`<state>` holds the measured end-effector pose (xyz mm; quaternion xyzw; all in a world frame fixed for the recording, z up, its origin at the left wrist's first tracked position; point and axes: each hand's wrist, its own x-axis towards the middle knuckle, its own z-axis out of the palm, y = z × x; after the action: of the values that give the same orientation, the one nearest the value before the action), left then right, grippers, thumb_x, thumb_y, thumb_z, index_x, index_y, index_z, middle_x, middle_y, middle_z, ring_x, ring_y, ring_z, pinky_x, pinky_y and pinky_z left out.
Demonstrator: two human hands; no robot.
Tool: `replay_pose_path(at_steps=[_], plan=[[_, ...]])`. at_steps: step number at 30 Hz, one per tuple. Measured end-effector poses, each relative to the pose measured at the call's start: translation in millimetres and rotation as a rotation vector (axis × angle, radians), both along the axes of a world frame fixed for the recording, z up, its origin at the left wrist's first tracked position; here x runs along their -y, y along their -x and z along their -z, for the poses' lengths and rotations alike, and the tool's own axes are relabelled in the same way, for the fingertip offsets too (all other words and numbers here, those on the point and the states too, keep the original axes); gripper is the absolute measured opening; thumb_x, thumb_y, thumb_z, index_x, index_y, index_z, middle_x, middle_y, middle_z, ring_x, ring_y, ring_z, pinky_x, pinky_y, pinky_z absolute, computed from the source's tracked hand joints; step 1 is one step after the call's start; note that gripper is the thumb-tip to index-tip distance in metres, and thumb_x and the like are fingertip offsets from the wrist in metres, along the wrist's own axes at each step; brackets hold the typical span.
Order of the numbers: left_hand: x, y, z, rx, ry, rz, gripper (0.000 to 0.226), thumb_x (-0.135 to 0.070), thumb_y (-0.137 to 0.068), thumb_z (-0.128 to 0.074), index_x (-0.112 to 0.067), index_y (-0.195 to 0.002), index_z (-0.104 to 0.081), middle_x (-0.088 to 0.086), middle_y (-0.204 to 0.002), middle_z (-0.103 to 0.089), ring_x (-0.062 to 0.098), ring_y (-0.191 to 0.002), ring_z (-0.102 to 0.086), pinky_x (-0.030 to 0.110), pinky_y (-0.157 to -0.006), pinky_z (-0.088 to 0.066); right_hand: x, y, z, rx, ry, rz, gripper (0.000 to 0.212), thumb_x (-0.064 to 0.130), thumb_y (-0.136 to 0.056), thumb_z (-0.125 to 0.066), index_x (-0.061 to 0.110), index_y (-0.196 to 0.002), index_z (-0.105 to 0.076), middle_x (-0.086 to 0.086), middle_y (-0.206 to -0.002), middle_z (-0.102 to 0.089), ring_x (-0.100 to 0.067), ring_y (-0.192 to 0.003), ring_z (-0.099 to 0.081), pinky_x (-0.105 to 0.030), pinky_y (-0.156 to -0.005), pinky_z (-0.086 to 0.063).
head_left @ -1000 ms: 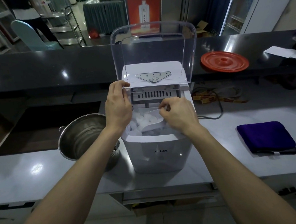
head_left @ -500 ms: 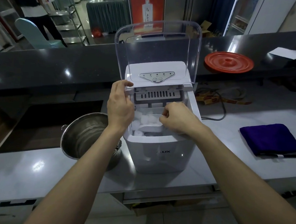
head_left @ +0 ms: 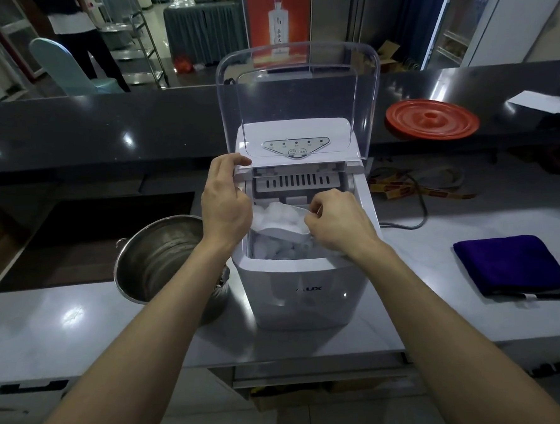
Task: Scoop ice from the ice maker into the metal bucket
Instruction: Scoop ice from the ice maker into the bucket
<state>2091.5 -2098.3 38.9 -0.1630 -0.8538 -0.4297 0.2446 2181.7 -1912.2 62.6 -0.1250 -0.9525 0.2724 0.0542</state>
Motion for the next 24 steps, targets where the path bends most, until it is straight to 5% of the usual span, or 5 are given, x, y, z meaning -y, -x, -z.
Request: replay_pose_path(at_steps=[11,17,24], plan=[[1,4,5,0.017,-0.048,0.009,0.060,0.013,-0.085,-0.036,-0.017,-0.128,-0.066,-0.004,-0.132,-0.061,0.015,-0.117,-0.062,0.039,-0.100,-0.057,-4,-6,-12,-0.124,0.032,0.101,0.015,0.021,-0.096,-0.056,0.014,-0.093,-0.069,-0.004,-0.088,-0.068,-0.025,-0.082,-0.064,-0.042,-0.072,-0.059],[1,4,6,0.011,-0.050,0.002,0.060,0.012,-0.087,-0.035,-0.018,-0.129,-0.066,-0.004,-0.132,-0.062,0.014,-0.119,-0.062,0.039,-0.103,-0.056,-8,-8,-21,-0.193,0.029,0.086,0.012,0.021,-0.099,-0.058,0.016,-0.093,-0.067,-0.001,-0.087,-0.065,-0.018,-0.080,-0.059,-0.026,-0.055,-0.039],[0,3,7,0.021,-0.062,-0.010,0.056,0.012,-0.092,-0.040,-0.019,-0.132,-0.065,-0.004,-0.135,-0.064,0.014,-0.121,-0.062,0.038,-0.107,-0.056,-10,-11,-30,-0.229,0.037,0.088,0.013,0.021,-0.097,-0.058,0.016,-0.093,-0.069,-0.001,-0.086,-0.067,-0.019,-0.080,-0.062,-0.028,-0.060,-0.041]])
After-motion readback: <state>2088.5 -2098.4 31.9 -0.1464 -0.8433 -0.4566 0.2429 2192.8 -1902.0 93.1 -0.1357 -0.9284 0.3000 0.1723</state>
